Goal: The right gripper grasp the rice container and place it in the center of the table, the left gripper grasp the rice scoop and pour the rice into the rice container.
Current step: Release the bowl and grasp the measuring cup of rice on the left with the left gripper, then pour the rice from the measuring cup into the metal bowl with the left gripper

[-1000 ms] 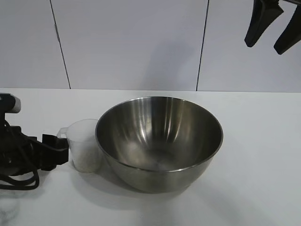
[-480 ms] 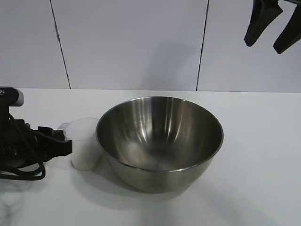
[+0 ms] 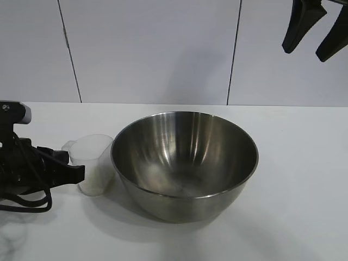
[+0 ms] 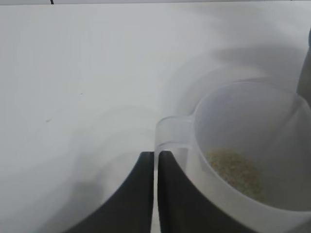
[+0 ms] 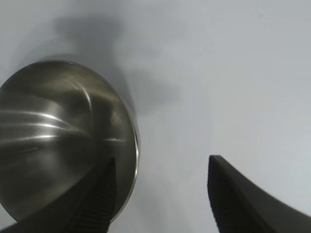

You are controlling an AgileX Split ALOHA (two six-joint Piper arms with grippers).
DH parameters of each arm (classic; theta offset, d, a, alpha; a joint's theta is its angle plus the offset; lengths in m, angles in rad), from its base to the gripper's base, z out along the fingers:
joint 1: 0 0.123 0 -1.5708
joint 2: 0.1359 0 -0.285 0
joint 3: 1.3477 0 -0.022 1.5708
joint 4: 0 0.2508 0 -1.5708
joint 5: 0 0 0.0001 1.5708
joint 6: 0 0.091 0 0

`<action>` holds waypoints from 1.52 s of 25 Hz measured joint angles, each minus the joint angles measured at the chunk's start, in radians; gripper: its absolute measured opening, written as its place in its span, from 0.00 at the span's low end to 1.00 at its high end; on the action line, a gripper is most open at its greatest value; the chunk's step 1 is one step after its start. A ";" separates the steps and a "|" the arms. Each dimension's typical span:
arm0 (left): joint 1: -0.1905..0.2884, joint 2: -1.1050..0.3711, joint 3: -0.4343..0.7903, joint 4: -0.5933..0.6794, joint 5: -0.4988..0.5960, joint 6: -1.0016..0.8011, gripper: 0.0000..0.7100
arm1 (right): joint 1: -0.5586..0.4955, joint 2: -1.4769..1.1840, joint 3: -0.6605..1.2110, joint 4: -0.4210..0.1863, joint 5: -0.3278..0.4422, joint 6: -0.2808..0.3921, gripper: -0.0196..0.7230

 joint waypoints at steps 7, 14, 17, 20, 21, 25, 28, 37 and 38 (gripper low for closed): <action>0.000 -0.001 0.031 0.000 -0.005 -0.001 0.01 | 0.000 0.000 0.000 0.000 -0.003 0.000 0.55; 0.000 -0.013 0.053 0.001 -0.011 -0.009 0.01 | 0.000 0.000 0.000 0.000 -0.008 0.000 0.55; 0.000 -0.040 0.058 0.001 0.002 -0.010 0.01 | 0.000 0.000 0.000 0.000 -0.008 0.000 0.55; 0.000 -0.085 0.059 0.001 0.003 -0.010 0.01 | 0.000 0.000 0.000 0.000 -0.008 0.000 0.55; 0.000 -0.097 0.059 0.001 0.003 -0.009 0.01 | 0.000 0.000 0.000 0.000 -0.008 0.000 0.55; 0.000 -0.137 0.059 0.001 0.003 0.007 0.01 | 0.000 0.000 0.000 0.000 -0.009 0.000 0.55; 0.011 -0.164 0.059 0.008 0.003 0.030 0.01 | 0.000 0.000 0.000 0.000 -0.009 0.000 0.55; 0.152 -0.340 0.059 0.167 0.096 0.030 0.01 | 0.000 0.000 0.000 0.000 -0.009 0.000 0.55; 0.157 -0.368 0.059 0.186 0.126 0.030 0.01 | 0.000 0.000 0.000 0.000 -0.011 0.000 0.55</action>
